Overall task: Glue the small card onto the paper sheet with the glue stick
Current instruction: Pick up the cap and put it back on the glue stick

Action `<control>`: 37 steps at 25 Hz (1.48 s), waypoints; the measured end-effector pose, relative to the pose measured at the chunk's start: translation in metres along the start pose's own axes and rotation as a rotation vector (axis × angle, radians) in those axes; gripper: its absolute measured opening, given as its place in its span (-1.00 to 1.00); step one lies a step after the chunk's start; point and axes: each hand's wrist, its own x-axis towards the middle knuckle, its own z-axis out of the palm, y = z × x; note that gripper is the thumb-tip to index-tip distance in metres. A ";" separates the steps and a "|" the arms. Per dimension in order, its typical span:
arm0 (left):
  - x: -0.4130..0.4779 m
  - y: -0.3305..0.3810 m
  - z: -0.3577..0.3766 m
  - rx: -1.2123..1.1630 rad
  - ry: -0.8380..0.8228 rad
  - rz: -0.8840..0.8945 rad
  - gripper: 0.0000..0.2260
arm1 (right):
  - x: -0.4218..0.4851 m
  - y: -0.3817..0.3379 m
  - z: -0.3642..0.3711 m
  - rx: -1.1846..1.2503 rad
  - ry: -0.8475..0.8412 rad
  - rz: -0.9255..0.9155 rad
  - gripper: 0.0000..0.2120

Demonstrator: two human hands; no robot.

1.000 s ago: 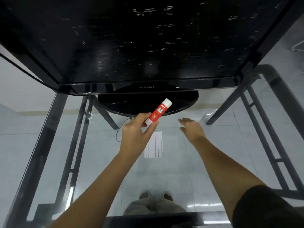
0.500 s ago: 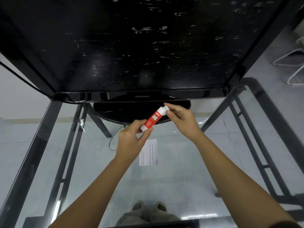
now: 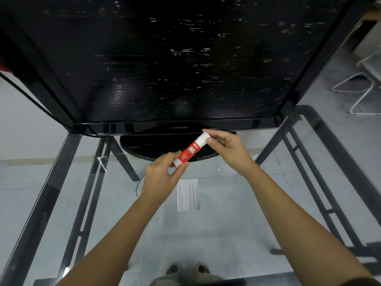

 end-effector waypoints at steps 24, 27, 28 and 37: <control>-0.022 -0.082 0.068 0.169 -0.375 -0.217 -0.44 | -0.002 0.078 0.022 -0.315 0.078 0.318 -0.74; -0.037 -0.112 0.076 0.371 -0.438 -0.236 -0.49 | -0.008 0.096 0.023 -0.435 0.078 0.313 -0.77; -0.041 -0.120 0.078 0.418 -0.454 -0.237 -0.49 | -0.009 0.101 0.023 -0.459 0.078 0.301 -0.81; -0.065 -0.146 0.086 0.550 -0.520 -0.283 -0.40 | -0.016 0.122 0.022 -0.606 0.042 0.240 -0.80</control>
